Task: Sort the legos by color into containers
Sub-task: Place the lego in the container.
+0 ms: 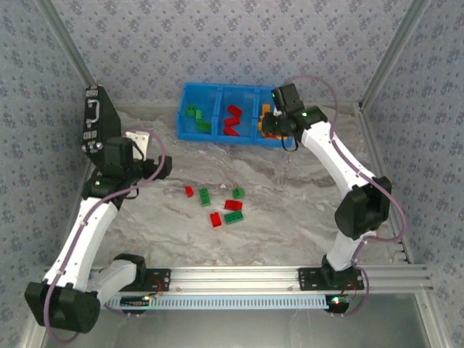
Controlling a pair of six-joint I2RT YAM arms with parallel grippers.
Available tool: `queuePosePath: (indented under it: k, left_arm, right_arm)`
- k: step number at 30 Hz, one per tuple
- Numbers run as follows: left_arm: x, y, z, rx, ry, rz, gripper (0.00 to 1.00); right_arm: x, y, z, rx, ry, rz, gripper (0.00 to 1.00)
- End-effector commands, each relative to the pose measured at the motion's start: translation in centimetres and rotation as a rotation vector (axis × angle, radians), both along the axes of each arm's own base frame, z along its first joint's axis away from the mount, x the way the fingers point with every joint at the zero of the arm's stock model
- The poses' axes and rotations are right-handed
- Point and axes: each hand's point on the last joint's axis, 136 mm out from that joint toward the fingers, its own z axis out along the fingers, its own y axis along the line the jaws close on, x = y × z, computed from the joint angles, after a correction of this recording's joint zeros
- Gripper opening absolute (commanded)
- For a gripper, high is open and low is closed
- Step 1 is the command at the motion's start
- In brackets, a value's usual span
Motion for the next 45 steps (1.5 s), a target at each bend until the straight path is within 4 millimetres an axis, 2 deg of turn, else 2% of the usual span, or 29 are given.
queuePosePath:
  k: [1, 4, 7, 13, 17, 22, 24, 28, 30, 33, 37, 39, 45]
  left_arm:
    - [0.1, -0.4, 0.8, -0.134, 0.057, 0.009, 1.0]
    - [0.2, 0.8, -0.7, -0.117, 0.095, 0.061, 1.0]
    - [-0.1, 1.5, -1.8, -0.118, 0.153, 0.106, 1.0]
    - [-1.4, 1.3, -3.4, -0.215, 0.241, 0.18, 1.0]
    - [-2.7, 0.6, -5.5, -0.283, 0.325, 0.202, 0.95]
    - [-3.8, -0.3, -9.1, -0.37, 0.449, 0.254, 0.95]
    - [-4.3, -0.7, -10.5, -0.383, 0.499, 0.271, 0.95]
    - [-3.7, -1.4, -12.0, -0.386, 0.515, 0.283, 0.92]
    - [-3.6, -1.9, -12.6, -0.374, 0.529, 0.287, 0.92]
    - [-3.2, -2.7, -13.4, -0.366, 0.547, 0.289, 0.91]
    - [-2.6, -3.7, -14.5, -0.365, 0.566, 0.303, 0.89]
    - [-2.3, -4.2, -14.9, -0.365, 0.572, 0.309, 0.88]
    - [-1.5, -6.0, -16.2, -0.363, 0.598, 0.307, 0.87]
  right_arm:
    - [4.2, 2.0, 0.8, -0.13, -0.146, 0.118, 0.25]
    - [8.2, 4.2, 1.5, -0.141, -0.235, 0.158, 0.25]
    - [11.4, 6.2, 0.6, -0.165, -0.271, 0.197, 0.25]
    - [15.4, 9.5, -4.9, -0.181, -0.275, 0.241, 0.25]
    - [17.0, 10.7, -7.0, -0.159, -0.289, 0.249, 0.25]
    - [17.9, 11.7, -9.2, -0.135, -0.283, 0.273, 0.28]
    - [18.0, 12.0, -9.9, -0.131, -0.274, 0.281, 0.31]
    - [17.7, 12.4, -11.2, -0.158, -0.272, 0.317, 0.4]
    - [17.7, 12.2, -11.3, -0.154, -0.274, 0.323, 0.43]
    - [17.5, 12.0, -10.3, -0.142, -0.293, 0.329, 0.5]
    - [17.1, 12.2, -8.3, -0.126, -0.337, 0.367, 0.55]
    - [16.6, 12.4, -6.7, -0.112, -0.366, 0.394, 0.56]
    - [14.0, 13.1, -2.8, -0.076, -0.452, 0.499, 0.6]
